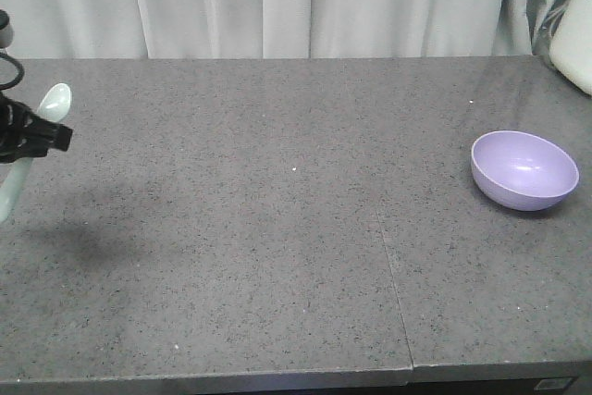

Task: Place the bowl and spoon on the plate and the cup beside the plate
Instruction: 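Close the left gripper on the spoon handle and lift it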

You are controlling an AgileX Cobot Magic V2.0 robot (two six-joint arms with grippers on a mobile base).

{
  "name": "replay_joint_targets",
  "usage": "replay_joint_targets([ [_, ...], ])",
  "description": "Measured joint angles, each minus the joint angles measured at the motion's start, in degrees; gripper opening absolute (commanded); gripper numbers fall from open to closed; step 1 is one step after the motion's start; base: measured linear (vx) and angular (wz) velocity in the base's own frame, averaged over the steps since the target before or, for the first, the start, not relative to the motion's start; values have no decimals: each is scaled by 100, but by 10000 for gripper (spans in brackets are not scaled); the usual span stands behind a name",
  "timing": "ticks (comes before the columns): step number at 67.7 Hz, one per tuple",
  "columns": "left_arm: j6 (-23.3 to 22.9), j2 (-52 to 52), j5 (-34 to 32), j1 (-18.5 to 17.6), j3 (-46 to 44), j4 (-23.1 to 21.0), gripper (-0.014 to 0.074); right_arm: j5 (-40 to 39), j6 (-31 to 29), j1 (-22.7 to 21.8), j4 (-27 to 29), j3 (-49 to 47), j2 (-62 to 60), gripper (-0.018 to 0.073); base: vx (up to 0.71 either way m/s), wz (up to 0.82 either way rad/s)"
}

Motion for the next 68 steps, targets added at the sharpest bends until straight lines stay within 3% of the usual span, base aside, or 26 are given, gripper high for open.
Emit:
replay_joint_targets([
  [14, 551, -1167, -232, 0, 1099, -487, 20, 6, 0, 0, 0, 0, 0, 537, 0, 0],
  [41, 2381, -2276, -362, -20, 2543, -2332, 20, 10, 0, 0, 0, 0, 0, 537, 0, 0],
  [53, 2952, -2427, -372, -468, 2774, -2920, 20, 23, 0, 0, 0, 0, 0, 537, 0, 0],
  [68, 3117, -2433, -372, -1134, 2793, -3051, 20, 27, 0, 0, 0, 0, 0, 537, 0, 0],
])
